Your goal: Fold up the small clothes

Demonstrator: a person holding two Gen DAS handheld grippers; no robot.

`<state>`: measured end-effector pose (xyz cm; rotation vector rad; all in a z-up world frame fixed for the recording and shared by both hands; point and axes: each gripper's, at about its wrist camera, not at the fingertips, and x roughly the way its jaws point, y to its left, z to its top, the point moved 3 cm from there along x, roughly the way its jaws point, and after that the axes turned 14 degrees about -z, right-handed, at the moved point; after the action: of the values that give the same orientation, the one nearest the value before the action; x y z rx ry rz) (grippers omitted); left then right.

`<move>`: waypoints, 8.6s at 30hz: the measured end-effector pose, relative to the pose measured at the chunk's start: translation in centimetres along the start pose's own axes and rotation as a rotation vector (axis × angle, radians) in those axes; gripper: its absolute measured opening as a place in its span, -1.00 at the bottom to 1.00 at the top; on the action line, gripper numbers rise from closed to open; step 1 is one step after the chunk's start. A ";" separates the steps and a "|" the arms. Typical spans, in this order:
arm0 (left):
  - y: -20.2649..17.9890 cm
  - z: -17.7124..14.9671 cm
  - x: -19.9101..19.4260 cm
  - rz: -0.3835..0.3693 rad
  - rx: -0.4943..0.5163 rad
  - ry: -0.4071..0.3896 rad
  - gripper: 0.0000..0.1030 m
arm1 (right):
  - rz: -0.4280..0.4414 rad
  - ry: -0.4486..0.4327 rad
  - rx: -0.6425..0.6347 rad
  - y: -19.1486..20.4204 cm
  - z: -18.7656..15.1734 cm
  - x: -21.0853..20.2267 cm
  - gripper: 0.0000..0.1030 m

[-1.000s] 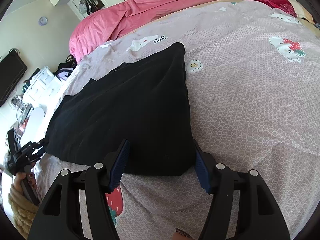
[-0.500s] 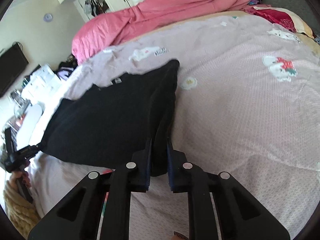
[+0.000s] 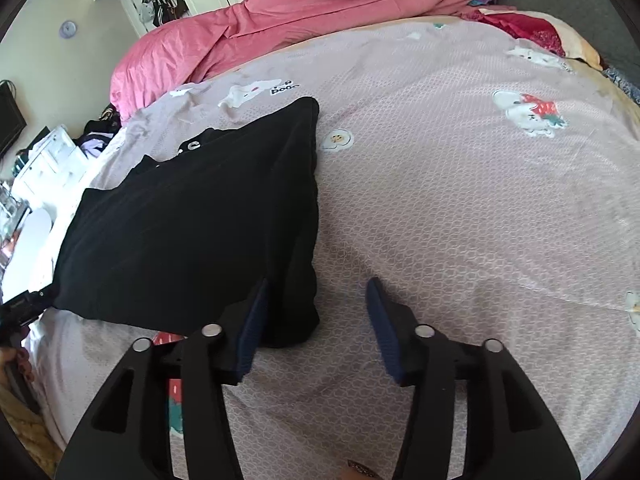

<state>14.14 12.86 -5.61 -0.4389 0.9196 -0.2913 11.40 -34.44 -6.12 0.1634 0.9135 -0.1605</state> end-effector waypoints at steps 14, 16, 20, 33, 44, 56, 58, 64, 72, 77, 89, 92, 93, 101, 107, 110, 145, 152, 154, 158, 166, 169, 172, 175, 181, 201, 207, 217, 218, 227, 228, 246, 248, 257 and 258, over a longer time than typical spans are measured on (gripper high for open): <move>-0.4 0.6 -1.4 0.041 0.035 -0.040 -0.17 | -0.025 -0.018 0.023 -0.2 0.7 -1.5 0.27; -0.3 0.7 -1.6 0.051 0.034 -0.049 -0.10 | -0.022 -0.028 0.027 -0.3 0.8 -2.0 0.34; -0.2 0.8 -2.1 0.056 0.031 -0.067 -0.01 | -0.021 -0.051 0.024 -0.1 1.1 -2.9 0.53; 0.1 1.5 -3.6 0.083 0.023 -0.139 0.50 | 0.035 -0.129 -0.052 3.6 1.2 -6.0 0.78; 0.0 1.9 -4.7 0.115 0.036 -0.185 0.80 | 0.071 -0.173 -0.155 8.2 0.6 -7.4 0.85; 0.3 2.4 -6.3 0.112 0.032 -0.252 0.82 | 0.145 -0.224 -0.267 13.8 -0.1 -8.7 0.88; 0.3 2.5 -6.4 0.115 0.032 -0.256 0.82 | 0.160 -0.228 -0.288 15.0 -0.2 -8.8 0.89; 0.5 2.6 -6.9 0.127 0.026 -0.274 0.82 | 0.185 -0.251 -0.356 18.4 -0.5 -8.8 0.90; 0.9 3.3 -7.0 0.158 0.035 -0.286 0.82 | 0.220 -0.255 -0.449 23.2 -1.3 -8.3 0.91; 1.2 4.1 -6.6 0.183 0.044 -0.278 0.82 | 0.227 -0.262 -0.494 25.3 -1.8 -8.0 0.91; 1.6 5.9 -4.5 0.195 0.034 -0.241 0.82 | 0.182 -0.249 -0.639 29.7 -3.7 -5.5 0.91; 1.7 6.3 -3.9 0.201 0.035 -0.232 0.82 | 0.165 -0.235 -0.672 30.7 -4.1 -4.5 0.91; 1.7 6.5 -3.7 0.205 0.037 -0.226 0.82 | 0.157 -0.230 -0.683 31.1 -4.3 -4.2 0.91; 2.7 8.9 -1.5 0.178 -0.003 -0.203 0.82 | 0.109 -0.203 -0.751 33.1 -5.4 -2.0 0.91; 2.7 10.5 0.8 0.173 -0.025 -0.181 0.82 | 0.035 -0.223 -0.783 34.1 -5.4 -0.8 0.91; 2.5 11.2 1.5 0.166 -0.018 -0.186 0.82 | 0.007 -0.231 -0.792 34.7 -5.0 0.0 0.91; 0.8 11.5 4.8 -0.208 -0.131 -0.101 0.82 | 0.050 -0.486 -0.721 34.0 -2.2 -1.6 -0.59; -0.9 10.8 5.9 -0.239 -0.090 -0.045 0.82 | 0.059 -0.516 -0.690 33.0 -2.2 -2.6 -0.59; -0.8 10.7 6.2 -0.260 -0.105 -0.038 0.72 | 0.064 -0.519 -0.688 32.9 -2.2 -2.8 -0.59; -1.3 10.5 6.6 -0.273 -0.092 -0.008 0.06 | 0.068 -0.521 -0.677 32.9 -2.2 -3.2 -0.59; -3.4 9.9 6.8 -0.285 -0.043 0.008 -0.62 | 0.072 -0.528 -0.648 32.4 -2.3 -3.3 -0.60; -4.4 10.0 6.3 -0.289 -0.026 0.002 -0.65 | 0.079 -0.533 -0.627 31.9 -2.5 -3.7 -0.61; -5.5 10.0 5.3 -0.294 -0.003 -0.012 -0.65 | 0.087 -0.538 -0.602 31.2 -2.3 -4.1 -0.62; -6.6 9.7 4.6 -0.308 0.001 -0.028 -0.65 | 0.094 -0.546 -0.573 30.1 -2.1 -4.8 -0.65; -9.9 8.9 3.6 -0.315 0.018 -0.062 -0.65 | 0.108 -0.556 -0.508 27.0 -1.8 -6.3 -0.71; -20.2 7.6 5.1 -0.282 0.116 -0.003 -0.65 | 0.155 -0.521 -0.279 18.1 -1.0 -8.7 -0.76; -22.9 6.9 6.3 -0.274 0.153 0.026 -0.65 | 0.153 -0.504 -0.232 15.6 -1.1 -8.6 -0.77; -25.6 5.7 8.8 -0.260 0.181 0.084 -0.65 | 0.148 -0.470 -0.187 12.9 -1.9 -8.0 -0.79; -25.8 5.5 9.0 -0.260 0.183 0.088 -0.65 | 0.148 -0.466 -0.184 12.6 -1.8 -7.9 -0.79; -27.1 4.6 10.5 -0.261 0.192 0.120 -0.62 | 0.142 -0.444 -0.165 10.9 -2.3 -7.6 -0.79; -27.2 4.5 10.7 -0.261 0.194 0.123 -0.62 | 0.142 -0.439 -0.161 10.7 -2.3 -7.6 -0.79; -29.2 2.6 14.8 -0.279 0.198 0.198 -0.34 | 0.155 -0.332 -0.113 8.3 -2.7 -6.0 -0.79; -29.3 2.6 15.3 -0.287 0.195 0.206 -0.12 | 0.169 -0.311 -0.096 7.9 -2.6 -5.7 -0.79; -28.4 2.8 13.8 -0.332 0.184 0.156 0.29 | 0.229 -0.204 -0.033 6.3 -2.4 -3.7 -0.74; -28.0 2.9 13.6 -0.325 0.179 0.153 0.29 | 0.252 -0.185 -0.012 5.9 -2.4 -3.4 -0.70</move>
<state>22.78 -16.64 -0.11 -0.4035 0.9609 -0.7069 8.78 -27.91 -4.42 0.2464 0.7030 0.0635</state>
